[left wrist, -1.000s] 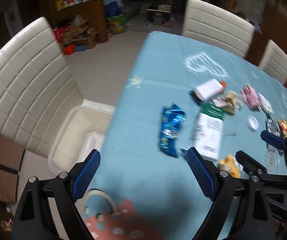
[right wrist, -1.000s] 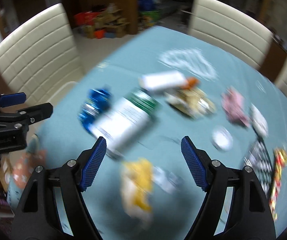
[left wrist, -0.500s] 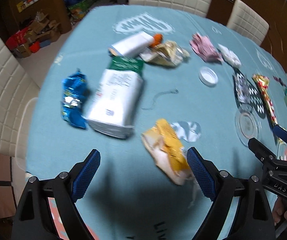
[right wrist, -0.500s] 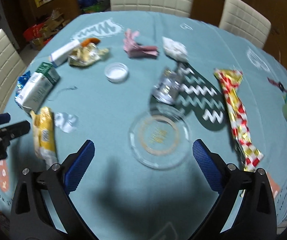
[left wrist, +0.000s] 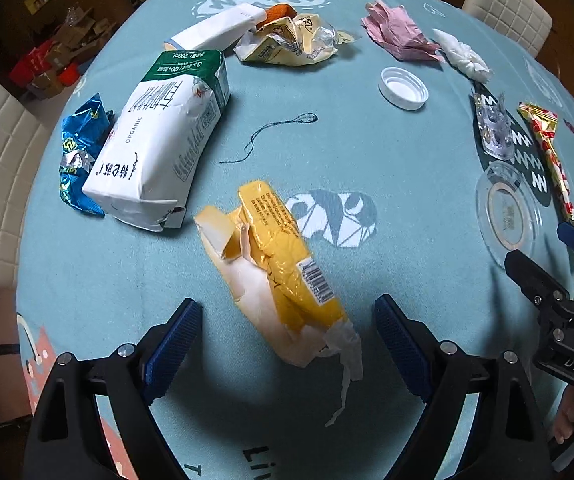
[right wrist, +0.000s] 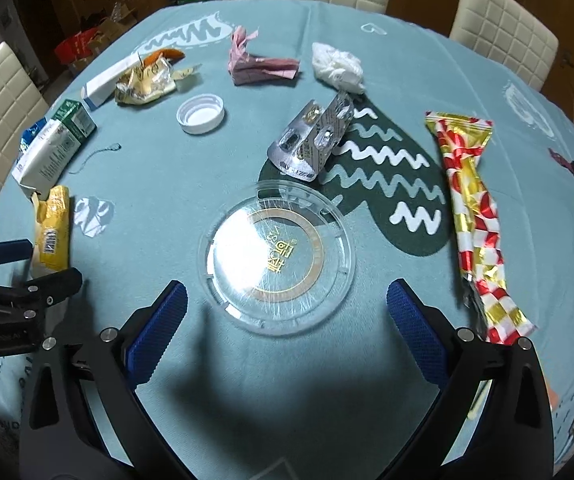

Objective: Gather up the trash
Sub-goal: 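Grasp the yellow snack wrapper with the left tool while the right grasps the clear lid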

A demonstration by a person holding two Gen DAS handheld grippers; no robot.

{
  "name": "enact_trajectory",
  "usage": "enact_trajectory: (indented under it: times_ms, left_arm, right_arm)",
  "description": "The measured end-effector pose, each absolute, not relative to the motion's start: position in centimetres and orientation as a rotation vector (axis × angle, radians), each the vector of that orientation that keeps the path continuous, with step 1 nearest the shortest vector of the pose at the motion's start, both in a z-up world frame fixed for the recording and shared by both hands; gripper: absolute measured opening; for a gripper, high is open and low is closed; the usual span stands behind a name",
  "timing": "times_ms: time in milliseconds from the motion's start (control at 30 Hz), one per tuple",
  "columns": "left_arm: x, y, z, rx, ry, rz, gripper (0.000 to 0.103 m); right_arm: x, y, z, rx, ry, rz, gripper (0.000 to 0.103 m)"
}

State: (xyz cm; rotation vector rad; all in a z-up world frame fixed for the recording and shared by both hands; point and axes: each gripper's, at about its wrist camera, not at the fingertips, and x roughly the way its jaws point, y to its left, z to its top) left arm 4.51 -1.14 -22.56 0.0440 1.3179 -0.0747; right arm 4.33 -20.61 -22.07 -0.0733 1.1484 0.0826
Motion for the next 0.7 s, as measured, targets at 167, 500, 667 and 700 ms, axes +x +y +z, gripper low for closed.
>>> enact_trajectory:
  times_ms: [167, 500, 667, 700]
  left_arm:
    - [4.8, -1.9, -22.8, 0.071, 1.292, -0.045, 0.086]
    - [4.5, -3.4, -21.2, 0.102, 1.227, -0.076, 0.038]
    - [4.4, -3.7, -20.0, 0.107, 1.201, -0.085, 0.029]
    - [4.4, -3.8, -19.8, 0.111, 1.200, -0.086, 0.028]
  right_arm:
    - [4.9, -20.0, -23.1, -0.099, 1.172, 0.111, 0.099]
    - [4.4, -19.1, -23.2, -0.116, 1.147, 0.172, 0.083]
    - [3.6, -19.1, -22.2, -0.105, 1.124, 0.178, 0.083]
    - [3.4, -19.2, -22.1, -0.100, 1.122, 0.177, 0.083]
